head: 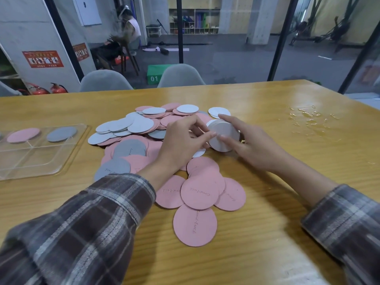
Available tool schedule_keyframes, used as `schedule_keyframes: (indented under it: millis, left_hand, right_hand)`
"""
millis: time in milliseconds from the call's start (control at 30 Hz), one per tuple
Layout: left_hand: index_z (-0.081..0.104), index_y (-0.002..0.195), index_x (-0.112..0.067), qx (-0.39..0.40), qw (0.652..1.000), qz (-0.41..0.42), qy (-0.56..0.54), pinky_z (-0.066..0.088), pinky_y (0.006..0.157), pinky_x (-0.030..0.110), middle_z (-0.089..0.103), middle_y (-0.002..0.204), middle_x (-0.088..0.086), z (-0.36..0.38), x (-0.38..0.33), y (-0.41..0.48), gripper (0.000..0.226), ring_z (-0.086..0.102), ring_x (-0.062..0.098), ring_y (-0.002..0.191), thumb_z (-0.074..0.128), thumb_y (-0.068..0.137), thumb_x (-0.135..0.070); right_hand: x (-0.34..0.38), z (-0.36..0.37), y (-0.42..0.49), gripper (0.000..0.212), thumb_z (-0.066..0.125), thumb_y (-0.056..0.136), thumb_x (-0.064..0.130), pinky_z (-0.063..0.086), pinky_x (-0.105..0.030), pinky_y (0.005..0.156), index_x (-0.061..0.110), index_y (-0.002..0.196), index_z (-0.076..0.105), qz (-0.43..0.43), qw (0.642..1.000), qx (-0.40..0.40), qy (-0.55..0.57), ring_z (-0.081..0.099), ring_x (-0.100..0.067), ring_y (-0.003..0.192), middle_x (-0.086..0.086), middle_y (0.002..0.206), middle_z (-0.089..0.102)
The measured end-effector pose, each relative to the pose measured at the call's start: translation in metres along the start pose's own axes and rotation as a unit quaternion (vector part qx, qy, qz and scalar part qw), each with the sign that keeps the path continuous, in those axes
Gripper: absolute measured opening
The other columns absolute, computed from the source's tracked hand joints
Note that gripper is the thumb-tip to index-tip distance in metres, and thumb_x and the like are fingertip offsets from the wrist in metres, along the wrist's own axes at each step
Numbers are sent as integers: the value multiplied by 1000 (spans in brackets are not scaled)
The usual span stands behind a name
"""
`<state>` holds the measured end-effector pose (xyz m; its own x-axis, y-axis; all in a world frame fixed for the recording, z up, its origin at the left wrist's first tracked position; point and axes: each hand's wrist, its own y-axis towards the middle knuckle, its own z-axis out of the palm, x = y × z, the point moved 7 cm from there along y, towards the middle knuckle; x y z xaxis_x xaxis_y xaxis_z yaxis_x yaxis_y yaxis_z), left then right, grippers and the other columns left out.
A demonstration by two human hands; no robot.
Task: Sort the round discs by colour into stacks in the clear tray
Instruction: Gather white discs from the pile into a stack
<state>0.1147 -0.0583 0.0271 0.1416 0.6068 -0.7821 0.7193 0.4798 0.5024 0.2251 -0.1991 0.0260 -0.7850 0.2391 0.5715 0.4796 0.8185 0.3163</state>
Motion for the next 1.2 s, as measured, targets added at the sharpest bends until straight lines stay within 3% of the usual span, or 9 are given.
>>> schedule_keyframes:
  millis: [133,233,300,433,567,700,800,1033,1200]
  left_hand:
    - [73,83,-10,13,997,38,60,57,67,24,74,73,-1,-3,-5,4,16,71,11,65,83,88,-21]
    - [76,90,-18,62,979,55,184,48,71,22,73,83,-10,-9,-4,10,18,63,6,76,80,88,-35]
    - [77,102,-20,99,961,41,254,43,75,21,66,94,-10,-15,4,8,28,55,6,85,79,87,-43]
    - [71,129,-26,149,935,3,323,47,96,40,55,113,-8,-30,21,-6,50,51,14,111,72,88,-56]
    - [71,129,-24,137,948,-4,285,47,98,37,54,111,-7,-37,24,-13,53,52,15,110,77,86,-54]
    - [72,115,-25,101,973,-10,209,43,79,20,60,104,-6,-42,18,-15,38,56,10,86,86,82,-35]
    - [72,102,-27,51,989,-34,138,43,69,9,68,97,-6,-52,15,-12,25,61,12,78,86,81,-21]
    - [76,97,-21,29,998,-35,39,59,85,34,75,91,0,-55,11,-9,19,70,17,85,86,82,-15]
    - [78,93,-21,37,999,-21,28,59,81,37,72,83,-1,-52,6,-11,12,68,20,79,85,84,-17]
  right_hand:
    - [2,1,0,51,54,105,25,35,-2,75,22,155,40,-4,1000,-24,-11,47,25,77,29,89,46]
    - [2,3,-1,52,53,105,27,33,-2,73,25,155,38,5,1000,-24,-14,46,-1,79,13,101,55]
    - [1,4,0,52,52,106,28,34,-9,72,26,155,37,10,1000,-20,-11,47,-8,90,7,110,58]
    - [1,5,0,50,51,106,29,31,-21,79,26,154,38,16,1000,-23,-15,50,-13,104,5,118,59]
    - [5,10,4,50,51,106,29,31,-20,76,27,154,39,23,999,-36,-6,50,-14,101,5,117,58]
    - [6,13,5,49,52,106,30,32,-21,72,28,153,41,37,998,-49,6,51,-17,89,2,112,59]
    - [4,12,5,49,52,106,30,35,-22,78,29,154,41,44,997,-55,17,53,-16,93,3,117,60]
    - [5,15,5,49,53,104,31,51,-38,92,33,152,43,44,997,-49,33,63,-23,96,-1,122,63]
    - [1,18,6,48,54,103,34,53,-46,96,35,150,45,62,995,-46,62,63,-23,101,1,127,64]
